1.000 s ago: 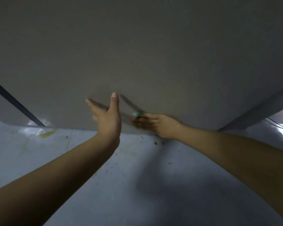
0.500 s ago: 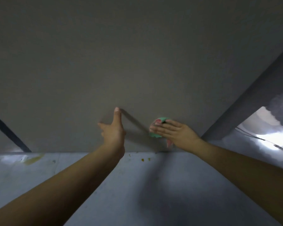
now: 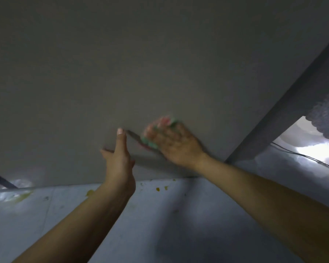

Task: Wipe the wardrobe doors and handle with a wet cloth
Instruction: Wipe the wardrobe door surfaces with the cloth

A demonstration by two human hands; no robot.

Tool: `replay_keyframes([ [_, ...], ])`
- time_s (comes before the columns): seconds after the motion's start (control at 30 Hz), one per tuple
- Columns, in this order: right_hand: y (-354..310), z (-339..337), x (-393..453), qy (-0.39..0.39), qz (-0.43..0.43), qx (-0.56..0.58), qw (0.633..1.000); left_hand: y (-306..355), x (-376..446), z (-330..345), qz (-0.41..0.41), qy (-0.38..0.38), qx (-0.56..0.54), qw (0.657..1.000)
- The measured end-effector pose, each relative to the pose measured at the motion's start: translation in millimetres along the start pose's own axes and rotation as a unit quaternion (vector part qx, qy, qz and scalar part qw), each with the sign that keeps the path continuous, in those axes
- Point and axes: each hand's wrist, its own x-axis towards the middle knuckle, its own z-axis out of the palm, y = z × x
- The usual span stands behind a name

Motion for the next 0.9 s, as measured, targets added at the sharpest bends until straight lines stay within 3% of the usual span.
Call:
replay_keyframes([
  [0.13,-22.8,23.9,-68.3,-0.169,-0.108,-0.066,0.977,-3.5,-0.1,7.2,-0.002,0.028,0.007,1.000],
  [0.23,-14.4,11.2,-59.9,-0.191,-0.093,0.018,0.977,2.1,-2.7,13.2,-0.013,0.052,0.014,0.998],
  [0.33,-0.4,-10.2,-41.2,-0.131,-0.043,0.003,0.990,6.0,-7.5,13.8,-0.015,0.059,0.019,0.998],
  [0.47,30.8,-43.2,11.5,-0.002,0.140,-0.100,0.985,10.0,-5.0,8.8,-0.013,0.037,-0.006,0.999],
  [0.6,65.4,-88.2,101.9,0.115,0.401,-0.091,0.904,12.3,-5.6,11.7,-0.046,-0.013,-0.057,0.997],
  [0.67,66.8,-95.7,136.8,0.161,0.457,-0.083,0.871,16.2,-13.4,19.3,-0.052,-0.050,-0.063,0.995],
  [0.7,62.8,-91.8,145.7,0.170,0.440,-0.092,0.877,20.6,-19.1,24.6,-0.050,-0.060,-0.064,0.995],
  [0.8,41.7,-65.8,121.8,0.103,0.272,-0.110,0.951,32.2,-35.1,36.9,-0.065,-0.076,-0.065,0.993],
  [0.9,35.9,-49.2,52.0,0.049,0.210,-0.120,0.969,42.9,-47.0,41.8,-0.069,-0.069,-0.058,0.994],
])
